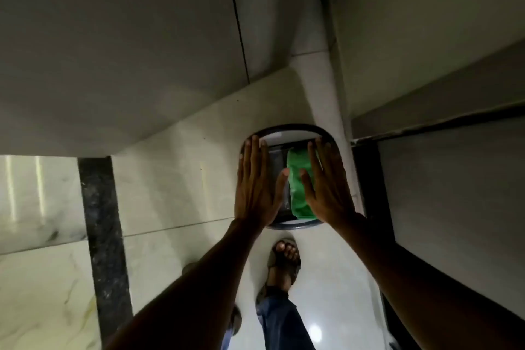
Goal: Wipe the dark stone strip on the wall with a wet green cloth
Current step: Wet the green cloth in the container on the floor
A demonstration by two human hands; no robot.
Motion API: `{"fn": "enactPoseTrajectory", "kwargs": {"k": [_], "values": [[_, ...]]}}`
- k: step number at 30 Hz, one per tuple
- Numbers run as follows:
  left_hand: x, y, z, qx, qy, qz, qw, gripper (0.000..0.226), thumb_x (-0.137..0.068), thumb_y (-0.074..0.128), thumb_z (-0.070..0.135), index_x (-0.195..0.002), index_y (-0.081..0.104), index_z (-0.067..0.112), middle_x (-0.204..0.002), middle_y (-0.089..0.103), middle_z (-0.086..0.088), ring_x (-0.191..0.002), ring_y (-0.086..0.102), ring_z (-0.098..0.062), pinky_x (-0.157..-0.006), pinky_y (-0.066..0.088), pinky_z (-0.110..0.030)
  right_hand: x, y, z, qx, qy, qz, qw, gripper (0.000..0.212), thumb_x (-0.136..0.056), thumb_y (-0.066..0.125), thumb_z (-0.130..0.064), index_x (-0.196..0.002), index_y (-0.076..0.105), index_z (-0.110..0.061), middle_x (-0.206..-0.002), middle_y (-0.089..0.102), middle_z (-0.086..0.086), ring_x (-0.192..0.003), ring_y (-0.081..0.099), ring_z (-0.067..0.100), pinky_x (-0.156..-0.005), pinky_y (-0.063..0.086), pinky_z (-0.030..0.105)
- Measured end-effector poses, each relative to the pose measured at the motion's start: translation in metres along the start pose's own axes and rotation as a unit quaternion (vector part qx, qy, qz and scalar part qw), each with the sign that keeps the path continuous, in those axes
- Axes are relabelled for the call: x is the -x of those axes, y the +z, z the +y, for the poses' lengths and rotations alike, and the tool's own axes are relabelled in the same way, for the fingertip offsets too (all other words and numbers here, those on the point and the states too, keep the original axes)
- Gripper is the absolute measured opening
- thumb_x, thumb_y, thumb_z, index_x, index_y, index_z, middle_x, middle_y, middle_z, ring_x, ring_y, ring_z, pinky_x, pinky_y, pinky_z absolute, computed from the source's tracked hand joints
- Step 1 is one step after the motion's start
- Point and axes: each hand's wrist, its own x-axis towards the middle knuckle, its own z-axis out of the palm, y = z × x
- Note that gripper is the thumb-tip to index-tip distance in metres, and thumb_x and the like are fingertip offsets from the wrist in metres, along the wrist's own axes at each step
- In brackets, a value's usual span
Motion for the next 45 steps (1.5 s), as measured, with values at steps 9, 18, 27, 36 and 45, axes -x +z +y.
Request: {"fn": "enactPoseTrajectory", "kwargs": {"k": [9, 18, 27, 36, 45], "values": [[-0.004, 0.078, -0.034, -0.027, 0.0, 0.016, 1.0, 0.091, -0.109, 0.018, 0.07, -0.175, 0.007, 0.007, -0.186, 0.002, -0.013, -0.173, -0.001, -0.024, -0.141, -0.001, -0.038, 0.008, 0.066, 0.024, 0.015, -0.006, -0.014, 1.0, 0.077, -0.112, 0.029, -0.059, -0.173, 0.017, -0.013, -0.182, 0.015, 0.013, -0.169, 0.015, 0.033, -0.134, 0.025, 0.057], [-0.011, 0.1, -0.054, -0.046, -0.003, 0.067, 0.997, 0.099, -0.105, 0.026, 0.076, -0.176, 0.006, 0.009, -0.187, 0.003, -0.008, -0.174, 0.002, -0.021, -0.141, 0.003, -0.041, 0.005, 0.086, 0.028, 0.055, -0.005, 0.007, 0.998, 0.082, -0.111, 0.026, -0.065, -0.173, 0.013, -0.013, -0.182, 0.01, 0.014, -0.169, 0.011, 0.037, -0.136, 0.017, 0.057], [-0.012, 0.106, -0.055, -0.047, -0.007, 0.081, 0.996, 0.1, -0.105, 0.027, 0.077, -0.176, 0.007, 0.009, -0.187, 0.004, -0.008, -0.174, 0.005, -0.022, -0.141, 0.004, -0.041, 0.005, 0.09, 0.033, 0.016, -0.011, 0.022, 1.0, 0.065, -0.115, 0.024, -0.048, -0.173, 0.014, -0.021, -0.183, 0.01, 0.007, -0.17, 0.006, 0.033, -0.137, 0.012, 0.056], [-0.008, 0.093, -0.053, -0.031, 0.001, 0.063, 0.998, 0.092, -0.109, 0.021, 0.071, -0.176, 0.008, 0.008, -0.186, 0.003, -0.011, -0.174, 0.002, -0.023, -0.141, 0.003, -0.041, 0.001, 0.057, 0.024, -0.259, 0.126, 0.047, 0.956, 0.076, -0.11, 0.027, -0.063, -0.158, 0.048, -0.007, -0.156, 0.059, 0.018, -0.146, 0.056, 0.034, -0.117, 0.05, 0.055], [0.034, 0.027, -0.073, 0.017, -0.044, 0.034, 0.998, 0.077, -0.114, 0.018, 0.058, -0.176, -0.005, 0.019, -0.186, -0.013, -0.004, -0.173, -0.012, -0.021, -0.141, 0.005, -0.055, 0.006, 0.013, -0.054, -0.293, 0.103, 0.061, 0.949, 0.08, -0.108, 0.025, -0.069, -0.157, 0.049, -0.011, -0.134, 0.072, 0.019, -0.117, 0.071, 0.023, -0.101, 0.057, 0.022]]}}
